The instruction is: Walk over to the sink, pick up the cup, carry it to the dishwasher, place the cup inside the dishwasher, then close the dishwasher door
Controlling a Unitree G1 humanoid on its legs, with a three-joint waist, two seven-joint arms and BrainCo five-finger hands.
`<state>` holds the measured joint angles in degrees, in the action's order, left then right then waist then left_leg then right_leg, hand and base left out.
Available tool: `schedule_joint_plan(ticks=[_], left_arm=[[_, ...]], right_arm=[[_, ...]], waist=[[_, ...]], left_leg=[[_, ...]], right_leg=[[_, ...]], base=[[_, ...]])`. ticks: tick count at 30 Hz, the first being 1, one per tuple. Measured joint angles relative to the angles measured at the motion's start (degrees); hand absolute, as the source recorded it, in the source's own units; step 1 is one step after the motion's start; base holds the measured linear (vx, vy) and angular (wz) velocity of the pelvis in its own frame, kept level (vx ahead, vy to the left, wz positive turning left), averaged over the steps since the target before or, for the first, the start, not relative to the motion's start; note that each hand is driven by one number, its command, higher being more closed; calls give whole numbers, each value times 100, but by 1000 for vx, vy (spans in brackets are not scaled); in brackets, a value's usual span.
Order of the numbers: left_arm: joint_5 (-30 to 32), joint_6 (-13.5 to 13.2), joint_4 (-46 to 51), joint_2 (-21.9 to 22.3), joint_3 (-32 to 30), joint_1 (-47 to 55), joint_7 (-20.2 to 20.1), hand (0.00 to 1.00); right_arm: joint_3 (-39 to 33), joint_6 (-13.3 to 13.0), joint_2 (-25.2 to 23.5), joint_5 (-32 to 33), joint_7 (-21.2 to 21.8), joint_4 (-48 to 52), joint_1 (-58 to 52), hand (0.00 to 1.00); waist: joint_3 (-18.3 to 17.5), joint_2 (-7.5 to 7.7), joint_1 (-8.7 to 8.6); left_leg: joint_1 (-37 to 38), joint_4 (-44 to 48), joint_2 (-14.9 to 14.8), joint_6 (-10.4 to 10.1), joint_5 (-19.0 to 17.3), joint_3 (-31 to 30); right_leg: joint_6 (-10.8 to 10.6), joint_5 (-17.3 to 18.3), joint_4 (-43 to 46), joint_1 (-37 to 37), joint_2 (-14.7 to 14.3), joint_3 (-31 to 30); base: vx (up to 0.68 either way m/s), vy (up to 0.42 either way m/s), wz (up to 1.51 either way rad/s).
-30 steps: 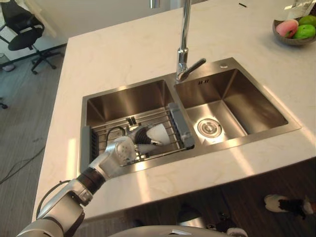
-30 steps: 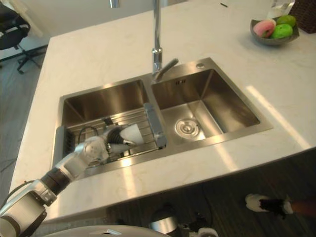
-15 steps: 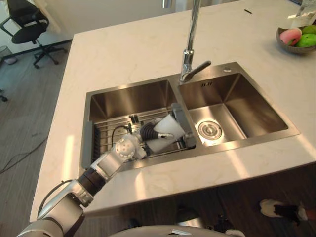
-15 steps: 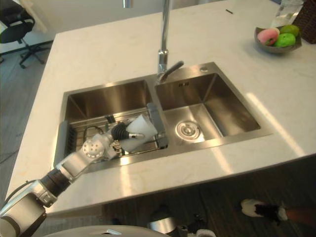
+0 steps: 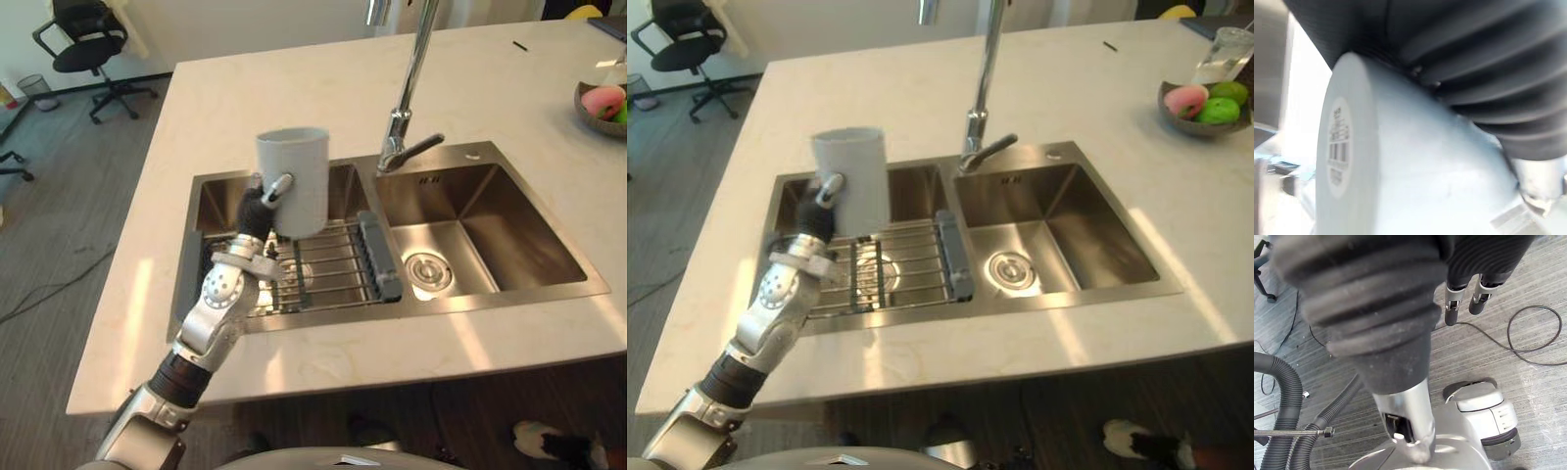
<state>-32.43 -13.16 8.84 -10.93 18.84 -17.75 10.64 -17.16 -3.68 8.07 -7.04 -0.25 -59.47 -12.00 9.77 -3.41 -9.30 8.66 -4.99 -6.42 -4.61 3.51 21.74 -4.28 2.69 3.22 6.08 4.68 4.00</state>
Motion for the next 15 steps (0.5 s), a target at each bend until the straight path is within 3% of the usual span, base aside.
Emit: schedule_joint_plan(ticks=[3,5,7,10,15], left_arm=[[152,-662,539,153,-405,206,479,100],[539,-995,804,225,-592,256,816,100],[1351,-1284,1205,255,-789,410,1303,100],[2469,-1411,1588,255,-982,536,1841,100],[3240,-1430,1781,254,-1217,614,2183,100]], right_arm=[[1,-13,-82,40,-120,2,-142,0],[12,-36,-124,118,-140,0,-261,0],[17,-90,-281,162,-160,2,-406,0],[28,-92,-332,214,-180,2,-555,0],[81,-84,-326,214,-179,1,-612,0]], waist=[[-141,88,69],[-205,135,153],[-261,200,180],[-331,251,235],[-453,253,299]], left_leg=[[5,-1,-1,8,9,-3],[15,-2,-1,14,13,-6],[26,-3,3,22,12,-59],[2,-4,15,4,-13,-119],[-64,-4,19,4,-1,-146]], right_leg=[[8,-7,-2,13,1,6],[3,-20,-14,29,3,9],[0,-30,-63,108,14,68],[-3,-67,-178,186,25,156],[-6,-163,-316,190,25,176]], base=[[0,0,1],[-2,0,2],[-23,0,12],[-39,5,14],[-13,2,0]])
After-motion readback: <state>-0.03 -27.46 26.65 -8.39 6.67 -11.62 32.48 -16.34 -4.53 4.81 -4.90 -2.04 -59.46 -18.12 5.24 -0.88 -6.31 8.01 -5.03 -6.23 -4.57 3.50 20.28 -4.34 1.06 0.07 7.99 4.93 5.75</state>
